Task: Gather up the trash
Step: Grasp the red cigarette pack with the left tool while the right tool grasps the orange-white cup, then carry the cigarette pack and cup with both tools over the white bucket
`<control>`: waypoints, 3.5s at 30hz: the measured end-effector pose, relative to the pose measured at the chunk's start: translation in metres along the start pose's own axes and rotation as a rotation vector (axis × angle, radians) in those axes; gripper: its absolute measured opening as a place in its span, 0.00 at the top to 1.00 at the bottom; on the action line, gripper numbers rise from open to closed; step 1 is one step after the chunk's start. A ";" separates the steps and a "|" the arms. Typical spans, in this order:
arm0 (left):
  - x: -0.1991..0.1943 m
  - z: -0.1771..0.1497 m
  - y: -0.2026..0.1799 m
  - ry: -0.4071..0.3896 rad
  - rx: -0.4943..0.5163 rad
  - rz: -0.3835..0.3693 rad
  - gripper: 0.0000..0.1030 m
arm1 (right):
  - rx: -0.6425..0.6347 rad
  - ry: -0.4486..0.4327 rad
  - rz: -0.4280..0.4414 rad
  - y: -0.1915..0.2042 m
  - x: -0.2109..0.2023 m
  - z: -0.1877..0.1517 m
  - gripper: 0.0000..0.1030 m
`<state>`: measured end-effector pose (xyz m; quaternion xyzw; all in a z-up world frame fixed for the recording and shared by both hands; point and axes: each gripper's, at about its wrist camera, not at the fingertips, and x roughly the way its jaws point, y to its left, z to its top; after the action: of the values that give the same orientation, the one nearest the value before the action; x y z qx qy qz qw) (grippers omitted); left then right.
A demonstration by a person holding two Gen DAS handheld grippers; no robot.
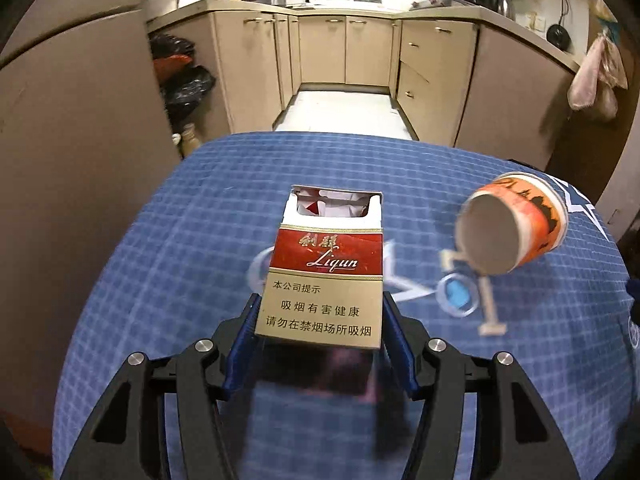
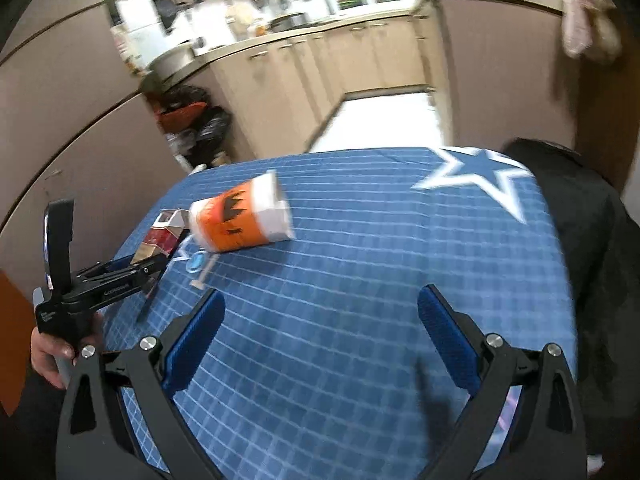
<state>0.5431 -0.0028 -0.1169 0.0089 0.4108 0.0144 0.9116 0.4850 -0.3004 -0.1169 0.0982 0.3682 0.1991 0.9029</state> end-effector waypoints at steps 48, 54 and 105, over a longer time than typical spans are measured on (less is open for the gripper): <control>-0.151 -0.055 -0.042 -0.219 0.149 -0.043 0.43 | -0.215 -0.152 -0.087 0.136 -0.119 -0.075 0.98; -0.191 -0.085 -0.060 -0.263 0.190 -0.020 0.43 | -0.188 -0.216 -0.169 0.142 -0.160 -0.106 0.99; -0.346 -0.246 -0.457 -0.355 0.903 -0.672 0.43 | 0.007 -0.306 -1.000 -0.036 -0.454 -0.267 0.99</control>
<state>0.1386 -0.4698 -0.0332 0.2676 0.1978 -0.4534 0.8269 0.0121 -0.5207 -0.0339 -0.0587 0.2345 -0.2745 0.9307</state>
